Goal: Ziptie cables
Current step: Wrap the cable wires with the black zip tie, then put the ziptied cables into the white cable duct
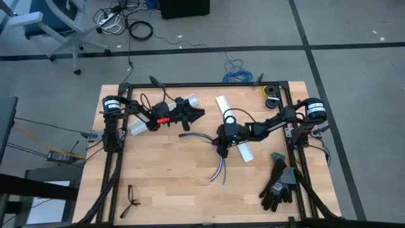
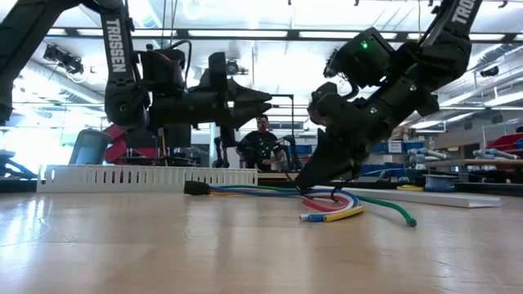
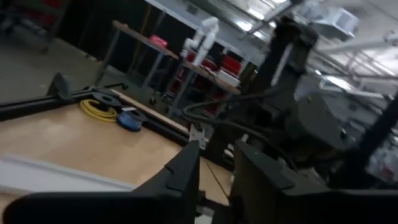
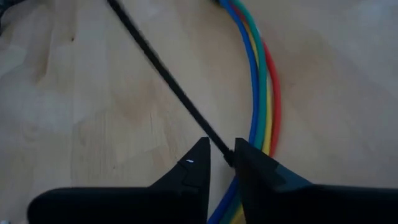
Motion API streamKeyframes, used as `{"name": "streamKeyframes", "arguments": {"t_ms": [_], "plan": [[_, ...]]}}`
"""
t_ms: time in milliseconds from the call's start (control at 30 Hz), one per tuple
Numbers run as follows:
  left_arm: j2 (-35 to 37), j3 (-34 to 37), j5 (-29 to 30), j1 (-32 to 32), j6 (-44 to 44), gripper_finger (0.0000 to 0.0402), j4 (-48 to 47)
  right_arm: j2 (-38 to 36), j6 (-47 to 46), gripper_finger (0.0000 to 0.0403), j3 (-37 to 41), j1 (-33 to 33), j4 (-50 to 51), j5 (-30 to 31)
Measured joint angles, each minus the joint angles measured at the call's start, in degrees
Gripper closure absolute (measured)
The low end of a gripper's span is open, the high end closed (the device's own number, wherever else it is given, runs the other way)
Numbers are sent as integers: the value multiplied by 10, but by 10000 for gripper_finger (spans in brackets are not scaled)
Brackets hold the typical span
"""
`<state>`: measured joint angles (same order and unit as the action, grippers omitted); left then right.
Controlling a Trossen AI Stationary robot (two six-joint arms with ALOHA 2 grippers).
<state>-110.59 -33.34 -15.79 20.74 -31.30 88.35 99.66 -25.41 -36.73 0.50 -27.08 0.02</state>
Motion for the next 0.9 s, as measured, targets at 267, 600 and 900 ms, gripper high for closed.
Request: {"name": "streamKeyframes", "arguments": {"t_ms": [267,600,900], "plan": [[-1,1,-33,7,40,287,-38,-53,13,326,0,11,16,2],[21,2,-33,6,98,287,-171,-147,31,327,-1,12,150,9],[166,2,-3,6,242,287,-430,-173,1,327,-1,-2,237,47]]}}
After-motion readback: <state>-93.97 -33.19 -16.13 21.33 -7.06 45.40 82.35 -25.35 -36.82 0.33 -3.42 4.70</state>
